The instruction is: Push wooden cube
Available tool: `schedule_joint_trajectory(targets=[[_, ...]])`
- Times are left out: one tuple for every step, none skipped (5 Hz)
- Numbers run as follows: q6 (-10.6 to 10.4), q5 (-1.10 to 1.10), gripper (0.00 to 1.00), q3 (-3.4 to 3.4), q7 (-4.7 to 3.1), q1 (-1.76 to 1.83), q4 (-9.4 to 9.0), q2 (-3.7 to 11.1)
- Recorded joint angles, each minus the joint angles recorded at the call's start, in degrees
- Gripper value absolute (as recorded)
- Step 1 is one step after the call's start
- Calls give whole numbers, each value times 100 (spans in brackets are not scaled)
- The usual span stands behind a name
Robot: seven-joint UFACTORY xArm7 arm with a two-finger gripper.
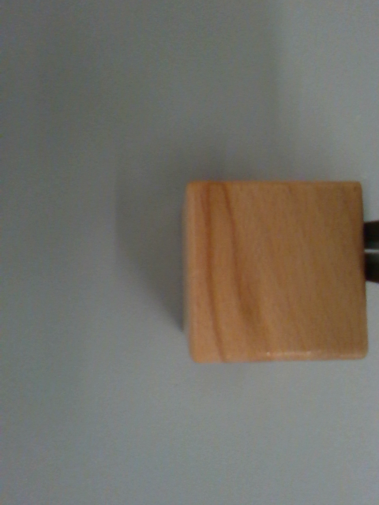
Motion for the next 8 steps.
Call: schedule_joint_trajectory(targets=[[0,0,100,0,0,0,0,0],[60,10,100,6,2,3,166,107],[60,10,100,6,2,3,166,107],[102,17,100,11,3,6,284,183],[102,17,100,11,3,6,284,183],[131,22,100,14,4,7,363,234],[131,22,100,14,4,7,363,234],[140,23,100,15,4,8,389,250]])
